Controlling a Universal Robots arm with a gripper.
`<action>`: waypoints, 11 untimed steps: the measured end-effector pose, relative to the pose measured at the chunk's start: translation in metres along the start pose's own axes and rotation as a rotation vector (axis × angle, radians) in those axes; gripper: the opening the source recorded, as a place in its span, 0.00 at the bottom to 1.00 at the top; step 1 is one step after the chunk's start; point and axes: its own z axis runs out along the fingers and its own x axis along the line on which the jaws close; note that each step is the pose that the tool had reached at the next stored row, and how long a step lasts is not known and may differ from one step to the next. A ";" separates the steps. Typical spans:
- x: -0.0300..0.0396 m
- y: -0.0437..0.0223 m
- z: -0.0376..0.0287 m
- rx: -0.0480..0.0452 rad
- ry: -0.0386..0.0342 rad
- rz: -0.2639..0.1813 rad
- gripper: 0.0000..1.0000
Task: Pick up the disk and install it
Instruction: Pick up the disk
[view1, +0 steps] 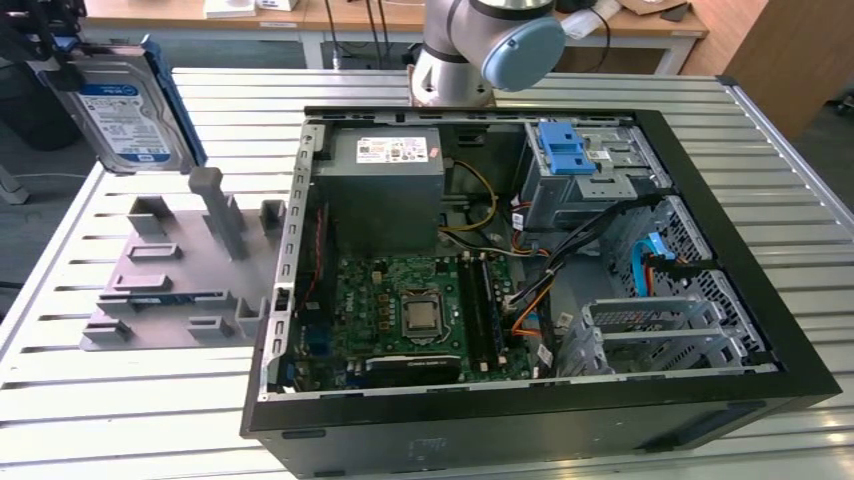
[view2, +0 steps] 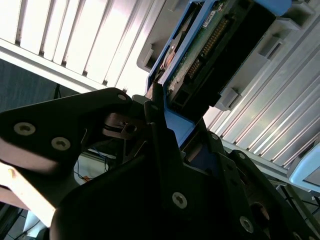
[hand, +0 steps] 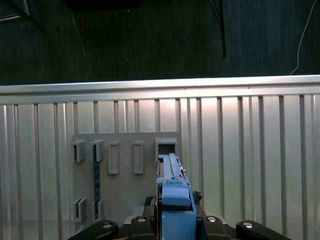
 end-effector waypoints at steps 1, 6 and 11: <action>0.0000 0.0000 -0.0007 0.0000 0.0000 0.000 0.36; 0.0000 0.0000 -0.0033 0.0001 0.0000 0.000 0.36; 0.0000 -0.0001 -0.0072 0.0000 0.0000 0.000 0.36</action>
